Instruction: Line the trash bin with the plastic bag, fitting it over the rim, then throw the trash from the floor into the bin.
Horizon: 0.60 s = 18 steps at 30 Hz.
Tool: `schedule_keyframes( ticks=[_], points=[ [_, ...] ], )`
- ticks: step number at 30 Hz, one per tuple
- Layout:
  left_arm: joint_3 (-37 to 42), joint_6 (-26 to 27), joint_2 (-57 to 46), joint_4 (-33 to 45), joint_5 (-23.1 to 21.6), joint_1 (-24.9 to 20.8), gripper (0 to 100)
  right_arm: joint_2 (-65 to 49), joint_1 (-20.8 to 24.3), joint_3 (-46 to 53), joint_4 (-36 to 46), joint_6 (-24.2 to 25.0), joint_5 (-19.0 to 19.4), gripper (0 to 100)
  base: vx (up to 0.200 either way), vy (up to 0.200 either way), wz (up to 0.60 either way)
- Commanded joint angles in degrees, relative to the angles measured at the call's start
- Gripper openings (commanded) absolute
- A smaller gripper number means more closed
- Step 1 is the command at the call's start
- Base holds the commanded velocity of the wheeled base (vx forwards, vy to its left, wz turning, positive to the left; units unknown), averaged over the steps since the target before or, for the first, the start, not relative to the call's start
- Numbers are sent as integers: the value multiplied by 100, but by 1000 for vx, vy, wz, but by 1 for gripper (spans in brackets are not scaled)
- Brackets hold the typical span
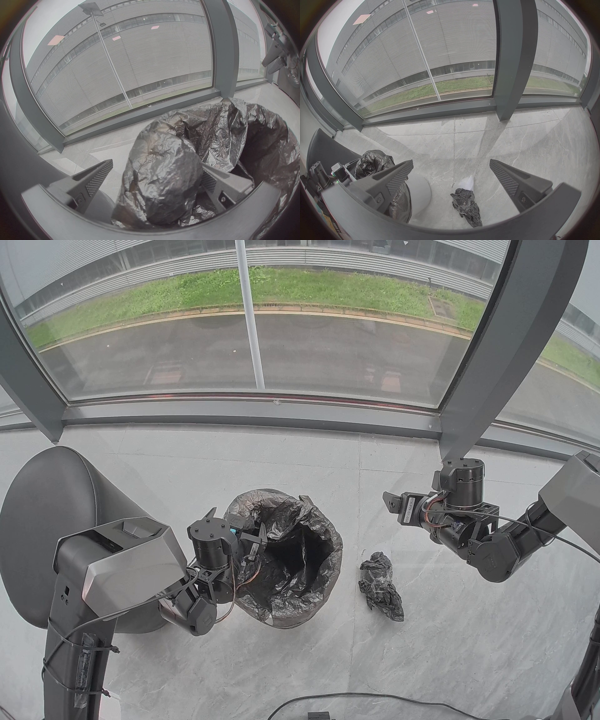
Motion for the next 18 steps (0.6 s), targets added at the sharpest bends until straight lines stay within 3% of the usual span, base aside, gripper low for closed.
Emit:
schedule_keyframes(
  ticks=[1, 18],
  points=[
    [-41, 2, 153, -2, 36, 14, 100, 12, 3, -10, -2, 1, -1, 100, 0, 0, 0],
    [-23, 37, 56, -450, 168, -83, 100, 21, 3, -10, -2, 1, -1, 100, 0, 0, 0]
  ],
)
